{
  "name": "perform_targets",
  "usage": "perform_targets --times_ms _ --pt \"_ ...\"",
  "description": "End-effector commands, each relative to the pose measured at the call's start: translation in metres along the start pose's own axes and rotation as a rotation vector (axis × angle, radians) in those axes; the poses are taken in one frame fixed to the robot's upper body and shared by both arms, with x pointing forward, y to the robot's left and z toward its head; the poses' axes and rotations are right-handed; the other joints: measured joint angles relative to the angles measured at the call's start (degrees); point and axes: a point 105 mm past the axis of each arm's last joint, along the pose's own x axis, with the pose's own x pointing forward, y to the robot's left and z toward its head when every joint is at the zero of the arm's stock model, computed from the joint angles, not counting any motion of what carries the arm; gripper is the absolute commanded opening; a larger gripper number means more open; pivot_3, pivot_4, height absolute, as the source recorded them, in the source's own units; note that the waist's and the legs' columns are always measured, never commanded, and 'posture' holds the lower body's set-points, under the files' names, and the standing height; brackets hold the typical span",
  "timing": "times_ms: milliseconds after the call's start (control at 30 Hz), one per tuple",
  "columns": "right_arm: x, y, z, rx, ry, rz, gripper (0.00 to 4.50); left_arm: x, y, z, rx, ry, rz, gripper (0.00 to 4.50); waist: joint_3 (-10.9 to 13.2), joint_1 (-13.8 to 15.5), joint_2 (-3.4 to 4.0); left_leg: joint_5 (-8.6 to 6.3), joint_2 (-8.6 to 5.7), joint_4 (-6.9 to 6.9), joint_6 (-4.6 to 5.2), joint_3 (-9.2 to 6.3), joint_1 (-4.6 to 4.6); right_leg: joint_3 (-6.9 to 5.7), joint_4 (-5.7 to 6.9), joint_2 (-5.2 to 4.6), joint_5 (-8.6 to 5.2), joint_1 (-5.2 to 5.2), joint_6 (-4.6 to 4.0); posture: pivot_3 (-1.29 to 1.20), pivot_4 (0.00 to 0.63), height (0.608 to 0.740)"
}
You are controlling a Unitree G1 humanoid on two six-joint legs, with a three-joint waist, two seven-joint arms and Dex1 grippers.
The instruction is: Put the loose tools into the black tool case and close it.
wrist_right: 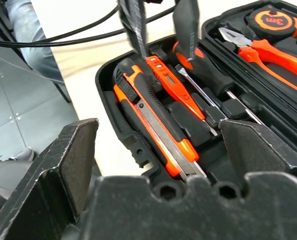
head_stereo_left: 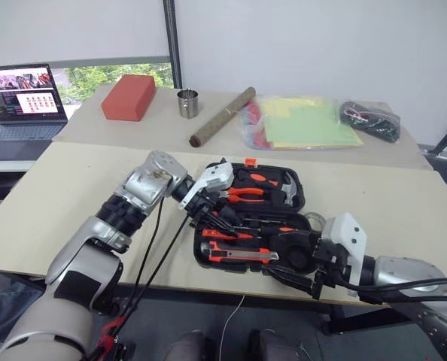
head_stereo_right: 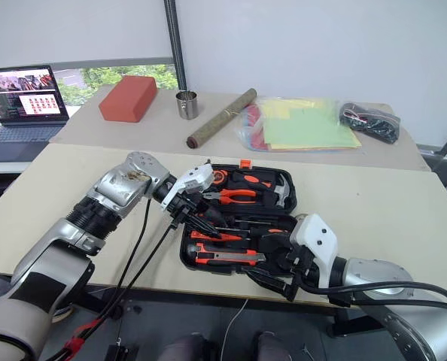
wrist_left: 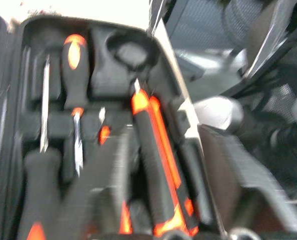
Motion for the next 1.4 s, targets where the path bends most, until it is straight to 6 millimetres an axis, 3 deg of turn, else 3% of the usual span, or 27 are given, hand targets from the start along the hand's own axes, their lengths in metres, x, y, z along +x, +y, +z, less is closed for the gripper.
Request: perform_targets --times_ms 33,100,500,733,833,967,1267,1400 --pt "-0.004 -0.002 0.009 -0.042 -0.029 -0.011 4.5 -0.004 -0.003 -0.013 0.103 0.08 0.014 0.68 0.0 0.0 0.0 0.0 0.0 0.0 0.0 0.0 0.0 0.0 0.0 0.0 0.0 0.0 0.0 0.0 0.15 0.736" --pt "-0.003 -0.002 0.009 -0.042 -0.029 -0.015 4.5 -0.002 -0.004 -0.021 0.132 0.116 0.011 0.03 0.0 0.0 0.0 0.0 0.0 0.0 -0.01 -0.01 0.01 0.0 0.0 -0.01 0.0 0.0 0.0 0.0 0.15 0.736" --pt "-0.004 -0.002 0.008 -0.04 -0.023 -0.012 4.5 0.019 -0.004 -0.055 0.222 0.277 -0.011 0.03 0.0 0.1 0.03 0.0 -0.05 0.0 -0.01 -0.01 0.08 0.0 -0.04 -0.04 0.05 0.09 0.05 0.0 0.15 0.736" --pt "-0.006 0.001 0.005 -0.036 -0.014 -0.012 4.5 0.007 0.008 -0.012 0.216 0.114 0.038 0.03 0.0 0.4 0.05 -0.01 -0.06 0.04 0.01 -0.02 0.12 0.0 -0.03 -0.08 0.08 0.17 0.12 0.0 0.15 0.736" --pt "-0.007 0.002 0.004 -0.035 -0.011 -0.012 4.5 0.003 0.007 -0.005 0.227 0.092 0.031 0.03 0.0 0.1 0.04 -0.02 -0.06 0.08 0.04 -0.01 0.01 0.01 -0.03 -0.06 0.1 0.06 0.14 0.0 0.15 0.736" --pt "-0.007 0.002 0.003 -0.035 -0.009 -0.012 4.5 0.009 0.0 -0.011 0.243 0.115 -0.013 0.03 0.0 0.0 0.05 -0.02 -0.05 0.07 0.04 -0.02 0.01 0.01 -0.03 -0.05 0.1 0.05 0.13 0.0 0.15 0.736" --pt "-0.006 0.004 0.003 -0.025 -0.015 -0.018 4.5 0.032 -0.006 -0.045 0.341 0.259 -0.068 0.03 -0.1 0.1 0.05 -0.04 -0.06 0.07 0.07 -0.01 0.08 0.03 -0.06 -0.06 0.11 0.12 0.13 0.0 0.15 0.736" --pt "-0.006 0.004 0.002 -0.022 -0.013 -0.021 4.5 0.037 0.001 -0.036 0.348 0.212 -0.03 0.03 -0.1 0.1 0.05 -0.05 -0.06 0.07 0.07 -0.01 0.08 0.04 -0.07 -0.05 0.11 0.11 0.12 0.0 0.15 0.736"
